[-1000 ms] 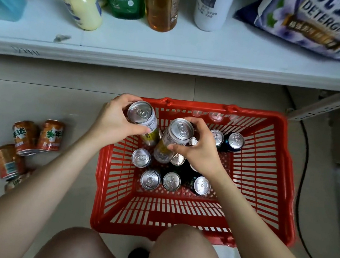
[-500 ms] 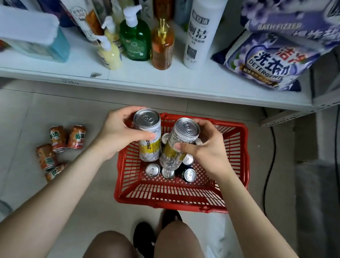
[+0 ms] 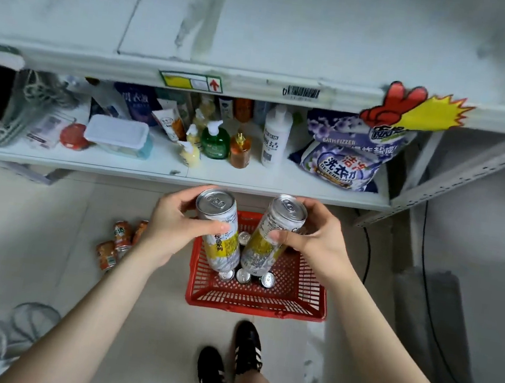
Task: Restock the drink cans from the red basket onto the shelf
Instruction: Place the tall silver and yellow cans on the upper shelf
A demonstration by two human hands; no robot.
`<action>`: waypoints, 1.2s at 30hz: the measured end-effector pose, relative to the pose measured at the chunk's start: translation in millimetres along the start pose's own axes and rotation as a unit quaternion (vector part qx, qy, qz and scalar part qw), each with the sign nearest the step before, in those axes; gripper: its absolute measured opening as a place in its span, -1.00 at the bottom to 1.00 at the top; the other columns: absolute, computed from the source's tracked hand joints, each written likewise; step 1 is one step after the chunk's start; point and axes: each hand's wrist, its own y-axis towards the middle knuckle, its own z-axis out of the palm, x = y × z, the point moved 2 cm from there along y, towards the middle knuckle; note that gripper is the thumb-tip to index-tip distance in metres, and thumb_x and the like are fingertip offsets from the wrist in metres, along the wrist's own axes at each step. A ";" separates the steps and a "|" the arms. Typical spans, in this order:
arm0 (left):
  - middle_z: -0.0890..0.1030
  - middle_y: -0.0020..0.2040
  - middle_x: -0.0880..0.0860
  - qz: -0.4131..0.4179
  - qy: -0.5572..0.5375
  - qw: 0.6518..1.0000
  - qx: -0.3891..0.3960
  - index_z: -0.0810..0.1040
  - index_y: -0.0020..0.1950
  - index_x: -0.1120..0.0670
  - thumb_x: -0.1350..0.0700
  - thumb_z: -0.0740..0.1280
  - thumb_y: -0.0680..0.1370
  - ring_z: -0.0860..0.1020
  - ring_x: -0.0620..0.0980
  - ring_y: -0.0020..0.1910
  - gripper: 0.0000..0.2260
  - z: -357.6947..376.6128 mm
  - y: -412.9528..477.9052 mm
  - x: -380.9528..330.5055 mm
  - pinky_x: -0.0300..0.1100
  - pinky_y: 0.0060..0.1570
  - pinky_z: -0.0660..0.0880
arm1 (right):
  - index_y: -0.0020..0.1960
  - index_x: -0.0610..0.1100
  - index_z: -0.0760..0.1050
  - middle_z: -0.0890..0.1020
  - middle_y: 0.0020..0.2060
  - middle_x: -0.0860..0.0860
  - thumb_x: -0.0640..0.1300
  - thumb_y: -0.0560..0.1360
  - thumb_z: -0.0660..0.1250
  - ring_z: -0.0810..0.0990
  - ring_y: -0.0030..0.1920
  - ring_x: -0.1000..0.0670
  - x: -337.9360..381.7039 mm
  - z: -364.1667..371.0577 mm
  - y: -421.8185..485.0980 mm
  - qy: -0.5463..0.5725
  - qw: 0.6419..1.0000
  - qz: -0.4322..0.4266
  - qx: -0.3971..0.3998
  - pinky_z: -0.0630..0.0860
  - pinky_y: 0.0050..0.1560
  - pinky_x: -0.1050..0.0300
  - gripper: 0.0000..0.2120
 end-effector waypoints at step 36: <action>0.73 -0.07 0.02 0.391 -0.008 0.916 0.084 0.68 0.02 0.03 0.24 0.59 0.11 0.65 -0.09 -0.05 -0.52 36.4 -305.9 -425.7 -0.24 -0.06 0.58 | 0.04 -0.04 0.56 0.70 -0.07 0.04 -0.26 0.16 0.66 0.65 0.00 0.00 401.2 -133.1 -316.2 -0.123 0.912 -0.380 -0.091 0.58 0.07 0.12 -0.49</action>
